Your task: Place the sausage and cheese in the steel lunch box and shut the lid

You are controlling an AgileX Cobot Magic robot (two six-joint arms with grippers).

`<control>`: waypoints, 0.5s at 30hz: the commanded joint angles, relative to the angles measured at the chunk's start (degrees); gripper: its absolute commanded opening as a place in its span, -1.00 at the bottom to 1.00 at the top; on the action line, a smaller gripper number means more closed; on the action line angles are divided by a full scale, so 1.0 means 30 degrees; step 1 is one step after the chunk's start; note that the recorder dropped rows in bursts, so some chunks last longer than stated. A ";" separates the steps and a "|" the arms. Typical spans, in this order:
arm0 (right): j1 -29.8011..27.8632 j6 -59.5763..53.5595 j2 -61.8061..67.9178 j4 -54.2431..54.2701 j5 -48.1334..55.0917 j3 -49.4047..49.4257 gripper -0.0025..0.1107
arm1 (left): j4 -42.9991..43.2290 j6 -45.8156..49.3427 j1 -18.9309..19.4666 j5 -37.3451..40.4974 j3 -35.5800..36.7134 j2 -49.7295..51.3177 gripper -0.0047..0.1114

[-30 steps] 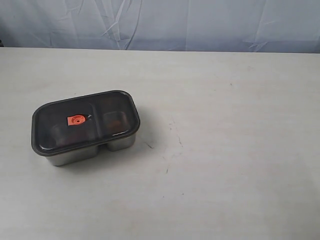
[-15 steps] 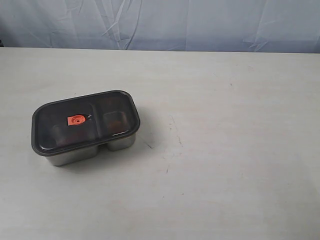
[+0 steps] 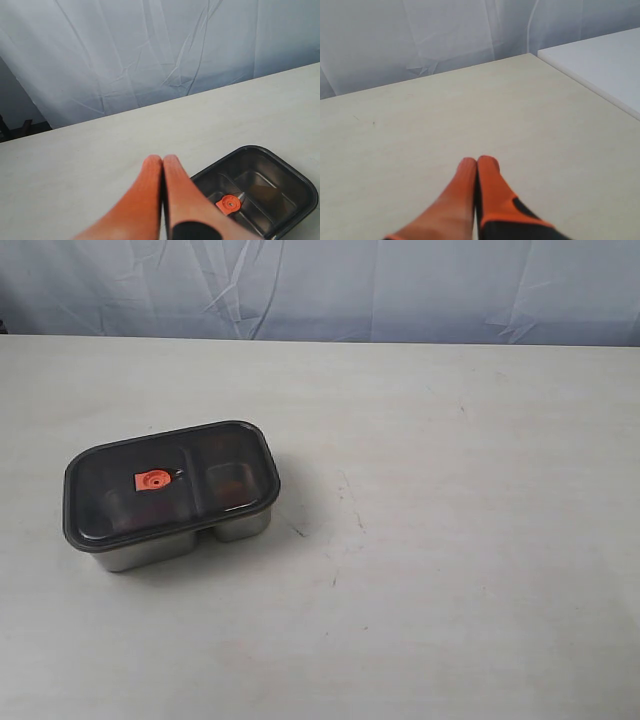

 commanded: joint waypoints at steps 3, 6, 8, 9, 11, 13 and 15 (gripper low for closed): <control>-0.0101 -0.0084 -0.0105 0.0025 -0.0149 0.0054 -0.96 | 0.0819 -0.0467 0.0014 -0.1277 0.2013 -0.0700 -0.92; -0.0101 -0.0084 -0.0105 0.0025 -0.0064 0.0054 -0.96 | 0.1560 -0.2389 0.0014 -0.3766 0.4412 -0.1491 -0.92; -0.0101 -0.0084 -0.0105 0.0025 -0.0029 0.0054 -0.96 | 0.2386 -0.4705 0.0014 -0.5170 0.6078 -0.2080 -0.92; -0.0101 -0.0084 -0.0105 0.0025 -0.0029 0.0054 -0.96 | 0.2804 -0.5746 0.0014 -0.5793 0.6980 -0.2445 -0.92; -0.0101 -0.0084 -0.0105 0.0025 -0.0029 0.0054 -0.96 | 0.3242 -0.6968 0.0014 -0.6771 0.8615 -0.3197 -0.92; -0.0101 -0.0084 -0.0105 0.0025 -0.0029 0.0054 -0.96 | 0.3242 -0.7553 0.0014 -0.7539 1.0027 -0.3991 -0.92; -0.0101 -0.0084 -0.0105 0.0025 -0.0029 0.0054 -0.96 | 0.3242 -0.8130 0.0014 -0.7814 1.1083 -0.4759 -0.92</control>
